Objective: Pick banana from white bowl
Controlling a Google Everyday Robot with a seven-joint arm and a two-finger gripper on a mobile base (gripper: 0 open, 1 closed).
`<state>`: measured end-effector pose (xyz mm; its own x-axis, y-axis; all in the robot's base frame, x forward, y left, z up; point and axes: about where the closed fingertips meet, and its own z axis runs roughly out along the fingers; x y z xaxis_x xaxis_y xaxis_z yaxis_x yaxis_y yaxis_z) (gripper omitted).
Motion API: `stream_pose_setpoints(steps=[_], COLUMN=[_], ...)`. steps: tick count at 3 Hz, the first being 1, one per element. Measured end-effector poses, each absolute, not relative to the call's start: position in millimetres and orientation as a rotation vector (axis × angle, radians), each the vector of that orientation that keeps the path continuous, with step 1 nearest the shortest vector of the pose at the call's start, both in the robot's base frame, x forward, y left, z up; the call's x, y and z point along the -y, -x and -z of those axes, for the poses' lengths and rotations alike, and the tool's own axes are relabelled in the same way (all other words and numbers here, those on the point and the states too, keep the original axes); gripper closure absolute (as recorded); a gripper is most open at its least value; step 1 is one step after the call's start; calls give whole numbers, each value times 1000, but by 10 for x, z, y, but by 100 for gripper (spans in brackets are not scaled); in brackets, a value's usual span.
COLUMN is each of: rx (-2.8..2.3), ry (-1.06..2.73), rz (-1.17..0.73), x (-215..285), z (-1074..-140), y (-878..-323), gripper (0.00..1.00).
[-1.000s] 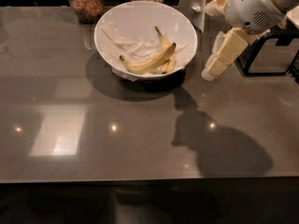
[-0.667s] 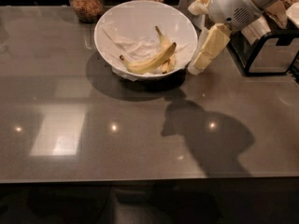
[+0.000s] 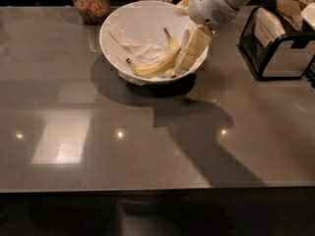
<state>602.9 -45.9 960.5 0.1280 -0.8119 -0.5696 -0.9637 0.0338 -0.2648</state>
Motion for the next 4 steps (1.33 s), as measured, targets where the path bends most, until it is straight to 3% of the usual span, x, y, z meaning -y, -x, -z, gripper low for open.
stream_pose_setpoints(steps=[1,3,4], rx=[-1694,-1690,-1710], ry=[1857,1935,1961], rz=[-306,-251,-241], x=[272,64,21], z=[-9490,-9282,-9161], y=[-6152,-6311,-6374], gripper=[0,41,48])
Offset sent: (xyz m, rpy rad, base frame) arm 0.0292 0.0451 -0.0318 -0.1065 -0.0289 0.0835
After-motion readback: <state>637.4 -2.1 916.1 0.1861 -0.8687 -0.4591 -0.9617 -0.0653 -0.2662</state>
